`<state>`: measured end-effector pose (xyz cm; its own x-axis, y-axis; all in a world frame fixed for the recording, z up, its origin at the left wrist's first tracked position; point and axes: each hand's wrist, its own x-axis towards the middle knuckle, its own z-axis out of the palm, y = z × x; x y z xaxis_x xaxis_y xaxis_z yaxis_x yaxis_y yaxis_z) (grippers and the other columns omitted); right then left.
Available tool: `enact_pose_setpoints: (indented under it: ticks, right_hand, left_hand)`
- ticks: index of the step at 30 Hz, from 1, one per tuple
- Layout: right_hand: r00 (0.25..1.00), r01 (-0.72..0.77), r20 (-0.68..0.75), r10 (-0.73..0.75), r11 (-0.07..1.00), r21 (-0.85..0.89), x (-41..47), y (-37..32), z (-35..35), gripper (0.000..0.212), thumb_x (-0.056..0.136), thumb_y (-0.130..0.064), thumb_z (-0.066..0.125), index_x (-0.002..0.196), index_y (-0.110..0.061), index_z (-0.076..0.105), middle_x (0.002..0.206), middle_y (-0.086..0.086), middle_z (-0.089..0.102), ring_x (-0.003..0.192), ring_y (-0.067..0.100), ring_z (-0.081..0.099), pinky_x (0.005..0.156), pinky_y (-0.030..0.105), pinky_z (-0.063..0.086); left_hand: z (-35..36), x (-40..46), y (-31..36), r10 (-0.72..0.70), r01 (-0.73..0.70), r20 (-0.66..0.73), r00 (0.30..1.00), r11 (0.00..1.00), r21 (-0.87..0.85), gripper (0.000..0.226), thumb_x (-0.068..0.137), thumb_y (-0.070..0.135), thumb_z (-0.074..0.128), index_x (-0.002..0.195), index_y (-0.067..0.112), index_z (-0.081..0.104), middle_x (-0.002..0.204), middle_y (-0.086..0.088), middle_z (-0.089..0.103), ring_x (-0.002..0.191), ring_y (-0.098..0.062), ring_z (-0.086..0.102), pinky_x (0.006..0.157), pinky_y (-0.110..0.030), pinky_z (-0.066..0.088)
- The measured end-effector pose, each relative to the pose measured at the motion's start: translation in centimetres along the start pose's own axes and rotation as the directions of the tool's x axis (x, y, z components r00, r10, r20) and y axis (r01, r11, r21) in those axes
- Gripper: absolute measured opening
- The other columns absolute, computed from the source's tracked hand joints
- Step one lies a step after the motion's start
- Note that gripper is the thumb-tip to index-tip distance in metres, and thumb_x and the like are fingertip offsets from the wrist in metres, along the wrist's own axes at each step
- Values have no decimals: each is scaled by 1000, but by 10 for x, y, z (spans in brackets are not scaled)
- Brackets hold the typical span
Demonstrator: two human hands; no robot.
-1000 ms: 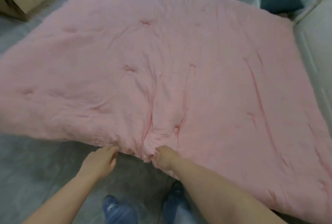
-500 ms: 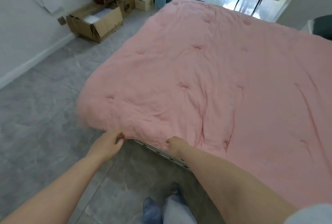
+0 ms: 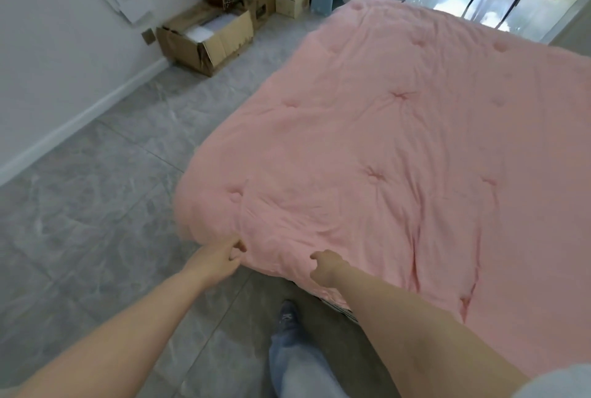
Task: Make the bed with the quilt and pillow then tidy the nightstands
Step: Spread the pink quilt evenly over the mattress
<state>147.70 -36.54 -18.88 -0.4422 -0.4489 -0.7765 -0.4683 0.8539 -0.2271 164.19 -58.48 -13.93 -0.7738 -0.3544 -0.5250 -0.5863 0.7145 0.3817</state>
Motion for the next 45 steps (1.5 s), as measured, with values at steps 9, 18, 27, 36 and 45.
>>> enact_pose_setpoints:
  ticks: [9,18,27,36,45]
  right_hand:
    - [998,-55,3,55,997,53,65,-60,-60,58,94,-21,43,151,-18,31,152,11,35,137,32,39,111,40,37]
    - [994,-107,7,107,989,100,130,-155,-76,61,91,-26,50,149,-23,32,148,10,38,135,31,40,110,41,37]
    - [963,-254,8,270,897,362,191,-306,-80,68,91,-25,55,153,-21,26,155,12,31,139,31,37,115,38,32]
    - [960,-217,-21,279,790,574,241,-347,-72,65,94,-23,53,153,-15,25,153,15,32,141,27,33,114,29,27]
    - [886,-324,3,463,616,718,291,-356,-25,65,84,-15,55,145,-17,30,137,17,40,125,37,46,105,40,40]
  left_hand:
    - [-79,90,-55,-117,119,115,986,993,-5,44,92,23,56,134,14,50,137,-11,53,123,-24,53,99,-26,42]
    - [-145,165,-142,-77,77,209,975,997,12,46,91,24,56,136,16,47,140,-12,49,125,-26,50,101,-27,41]
    - [-234,274,-242,25,-5,263,965,997,-78,42,93,20,58,131,7,50,133,-13,54,119,-24,54,89,-23,38]
    - [-206,332,-264,-144,251,358,922,929,-272,52,91,15,63,136,0,44,135,-20,51,121,-31,52,101,-32,40]
    - [-136,413,-275,-188,449,475,860,721,-527,73,83,38,70,143,8,41,140,-12,52,125,-36,52,107,-50,38]
